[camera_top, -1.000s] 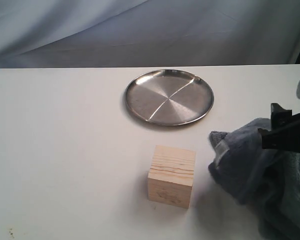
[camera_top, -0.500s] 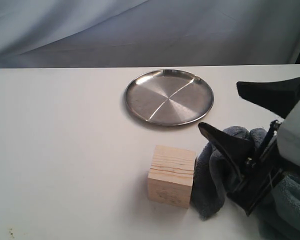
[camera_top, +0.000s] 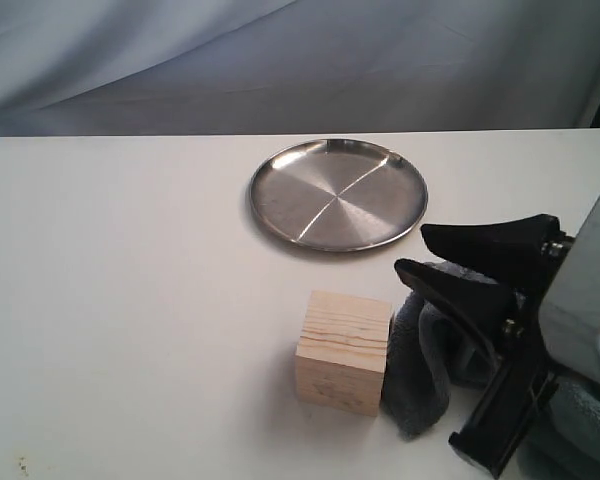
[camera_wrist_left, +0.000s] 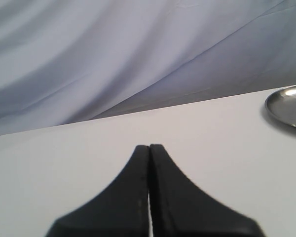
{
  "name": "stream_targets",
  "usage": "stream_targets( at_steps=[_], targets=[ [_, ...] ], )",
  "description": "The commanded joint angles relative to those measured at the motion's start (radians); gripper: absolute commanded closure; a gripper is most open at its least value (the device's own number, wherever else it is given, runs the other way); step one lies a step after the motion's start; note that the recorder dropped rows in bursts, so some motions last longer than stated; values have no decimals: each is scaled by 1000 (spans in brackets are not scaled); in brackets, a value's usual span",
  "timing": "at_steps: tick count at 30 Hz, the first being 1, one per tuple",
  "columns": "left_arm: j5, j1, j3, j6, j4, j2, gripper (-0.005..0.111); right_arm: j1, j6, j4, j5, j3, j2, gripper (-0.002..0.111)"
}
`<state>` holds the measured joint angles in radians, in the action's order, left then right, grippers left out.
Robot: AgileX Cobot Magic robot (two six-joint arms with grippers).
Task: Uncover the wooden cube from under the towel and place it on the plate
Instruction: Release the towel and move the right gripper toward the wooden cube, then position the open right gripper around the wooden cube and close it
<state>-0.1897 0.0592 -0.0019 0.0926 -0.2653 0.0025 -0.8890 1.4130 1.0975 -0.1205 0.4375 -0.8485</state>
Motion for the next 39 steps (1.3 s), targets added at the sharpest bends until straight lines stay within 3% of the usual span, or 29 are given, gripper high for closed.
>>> stream_targets(
  at_steps=[1,6,11,14,29,39],
  targets=[
    [3,-1,2,3,9,-3,107,3,-79,-20,-63,-7,4,96],
    [3,-1,2,3,9,-3,107,3,-601,-334,-235,-71,4,105],
    [3,-1,2,2,9,-3,107,3,-920,-668,-265,-119,-17,105],
    [3,-1,2,2,9,-3,107,3,-1072,-768,-256,-122,-55,105],
    [3,-1,2,2,9,-3,107,3,-1077,-784,-429,-122,-353,105],
    [3,-1,2,2,9,-3,107,3,-1088,-784,-450,-122,-472,97]
  ],
)
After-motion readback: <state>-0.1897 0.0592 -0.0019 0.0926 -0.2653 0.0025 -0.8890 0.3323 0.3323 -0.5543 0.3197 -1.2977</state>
